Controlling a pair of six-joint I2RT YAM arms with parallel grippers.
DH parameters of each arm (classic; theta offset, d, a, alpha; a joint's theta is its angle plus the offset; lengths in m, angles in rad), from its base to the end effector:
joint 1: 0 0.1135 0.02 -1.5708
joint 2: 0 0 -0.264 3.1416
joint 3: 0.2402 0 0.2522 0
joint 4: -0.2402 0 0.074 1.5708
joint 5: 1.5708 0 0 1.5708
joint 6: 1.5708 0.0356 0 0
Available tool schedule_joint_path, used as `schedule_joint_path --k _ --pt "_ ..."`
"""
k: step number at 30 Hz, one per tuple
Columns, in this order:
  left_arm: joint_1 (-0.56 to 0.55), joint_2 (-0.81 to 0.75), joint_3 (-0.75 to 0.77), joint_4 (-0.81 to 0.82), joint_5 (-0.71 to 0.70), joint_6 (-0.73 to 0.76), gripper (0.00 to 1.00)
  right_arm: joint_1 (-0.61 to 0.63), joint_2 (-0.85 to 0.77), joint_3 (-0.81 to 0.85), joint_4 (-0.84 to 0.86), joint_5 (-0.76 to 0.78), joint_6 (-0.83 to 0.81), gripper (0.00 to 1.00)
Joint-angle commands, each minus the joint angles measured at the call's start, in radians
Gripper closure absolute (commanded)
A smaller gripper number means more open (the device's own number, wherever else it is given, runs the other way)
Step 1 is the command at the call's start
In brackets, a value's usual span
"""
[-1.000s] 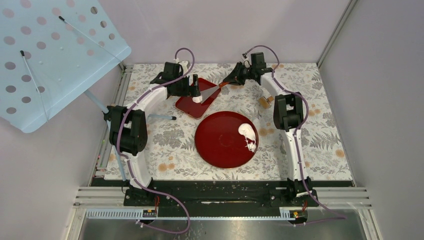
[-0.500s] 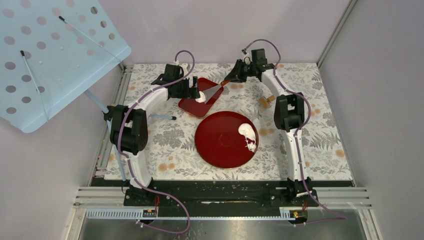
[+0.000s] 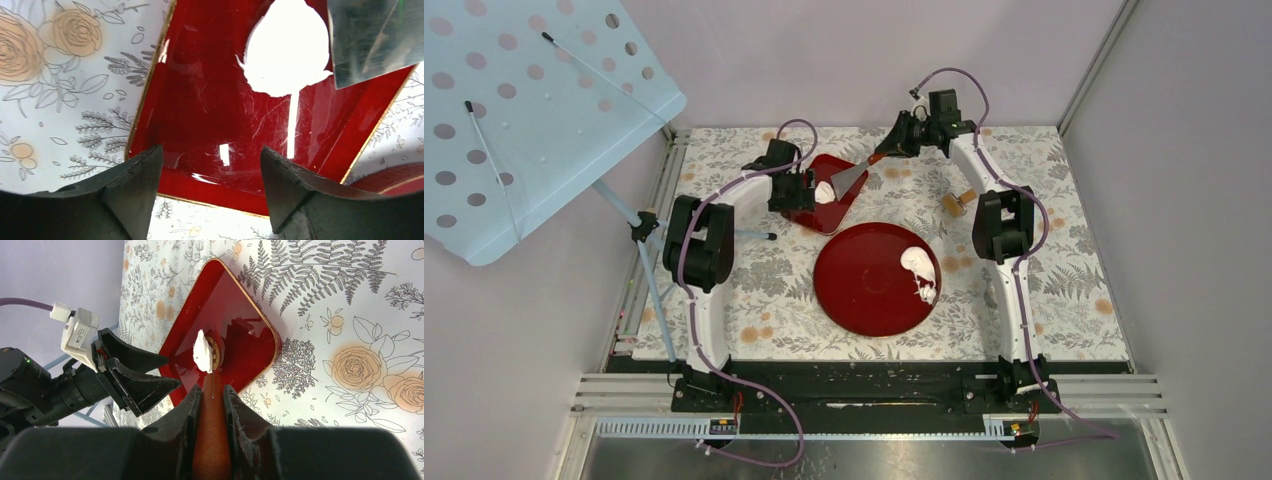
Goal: Roll out the dumpling wrappers from the dough
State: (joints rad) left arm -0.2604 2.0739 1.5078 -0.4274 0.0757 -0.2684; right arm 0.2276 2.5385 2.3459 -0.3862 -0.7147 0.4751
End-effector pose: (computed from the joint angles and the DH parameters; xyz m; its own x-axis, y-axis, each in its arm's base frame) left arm 0.4302 -0.1174 0.1723 -0.8594 -0.0447 -0.5094 0.0713 0.9760 -0.2058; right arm 0.5537 0.1522 0.2201 -0.7963 0.1702 -0.5804 -0.3831 0.6007 0.7017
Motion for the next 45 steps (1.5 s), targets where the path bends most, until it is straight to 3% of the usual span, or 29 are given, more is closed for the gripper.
schedule_joint_path --k 1,5,11,16,23,30,33,39,45 --pt "-0.013 0.036 0.072 -0.059 -0.118 -0.011 0.35 -0.006 -0.086 0.056 0.005 -0.006 0.002 1.0" --pt "-0.017 0.057 0.091 -0.082 -0.132 -0.012 0.48 -0.007 -0.101 0.047 0.005 0.007 -0.017 1.0" --pt "-0.018 0.028 0.086 -0.059 -0.093 -0.005 0.46 -0.017 -0.096 0.126 0.017 -0.125 0.061 1.0" --pt "-0.018 0.022 0.097 -0.056 -0.08 -0.005 0.44 -0.013 -0.138 0.067 0.115 -0.147 0.138 1.0" --pt "-0.02 0.013 0.087 -0.035 -0.023 -0.009 0.43 -0.01 -0.041 0.061 0.159 -0.152 0.189 1.0" --pt "-0.02 0.016 0.09 -0.033 -0.012 -0.006 0.43 -0.01 0.063 0.034 0.375 -0.232 0.375 1.0" --pt "-0.02 0.017 0.091 -0.033 -0.011 -0.009 0.43 -0.011 0.086 0.039 0.357 -0.205 0.334 1.0" --pt "-0.02 0.008 0.091 -0.033 -0.014 -0.008 0.43 -0.019 0.097 0.044 0.162 -0.095 0.173 1.0" --pt "-0.019 0.003 0.083 -0.032 -0.02 -0.003 0.44 -0.043 0.097 0.045 0.136 -0.066 0.178 1.0"
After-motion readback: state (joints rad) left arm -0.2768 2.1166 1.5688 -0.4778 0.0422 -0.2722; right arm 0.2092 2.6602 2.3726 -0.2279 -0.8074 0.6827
